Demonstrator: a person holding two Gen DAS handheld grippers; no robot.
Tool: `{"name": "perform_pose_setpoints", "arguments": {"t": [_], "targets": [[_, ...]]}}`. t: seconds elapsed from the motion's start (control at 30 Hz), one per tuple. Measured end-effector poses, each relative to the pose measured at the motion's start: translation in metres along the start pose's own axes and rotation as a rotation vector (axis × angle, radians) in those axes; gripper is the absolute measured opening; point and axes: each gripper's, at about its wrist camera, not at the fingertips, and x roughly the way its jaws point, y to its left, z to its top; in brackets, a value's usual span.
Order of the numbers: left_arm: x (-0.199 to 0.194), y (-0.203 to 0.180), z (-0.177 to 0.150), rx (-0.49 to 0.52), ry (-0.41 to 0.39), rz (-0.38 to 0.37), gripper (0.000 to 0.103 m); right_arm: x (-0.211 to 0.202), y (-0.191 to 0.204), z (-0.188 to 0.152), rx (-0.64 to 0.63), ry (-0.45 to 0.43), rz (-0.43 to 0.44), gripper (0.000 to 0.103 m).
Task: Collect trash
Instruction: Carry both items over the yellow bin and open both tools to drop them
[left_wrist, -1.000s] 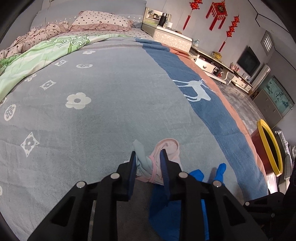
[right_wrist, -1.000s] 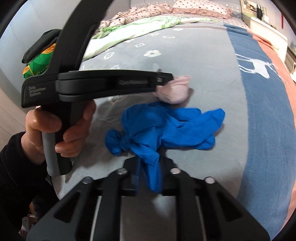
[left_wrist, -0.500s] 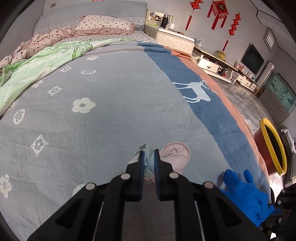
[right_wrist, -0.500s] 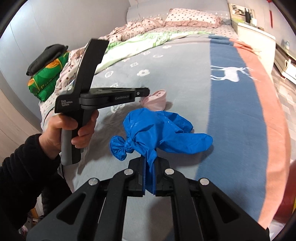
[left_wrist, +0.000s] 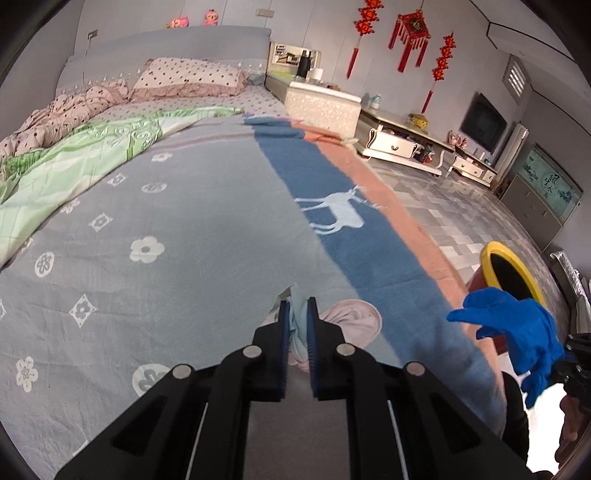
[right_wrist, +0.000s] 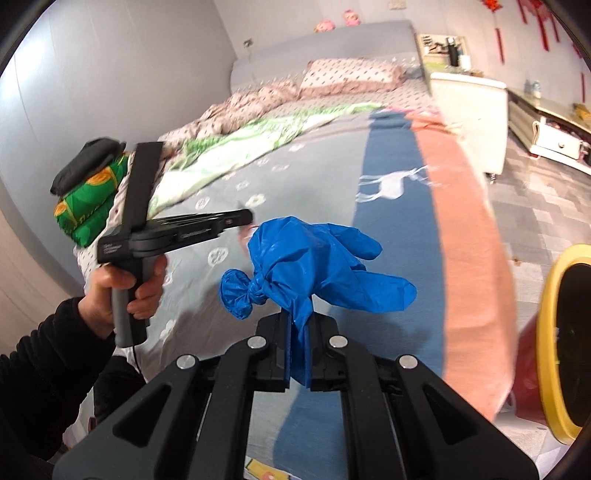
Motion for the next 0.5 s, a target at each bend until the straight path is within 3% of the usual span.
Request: {"name": "perform_pose_setpoints", "arguments": {"t": [0.5], "targets": [[-0.077,-0.123,0.057,0.122,-0.189,-0.066,0.008,-0.116,-0.063,0.024,0.070,-0.227,-0.135,0.004]]}}
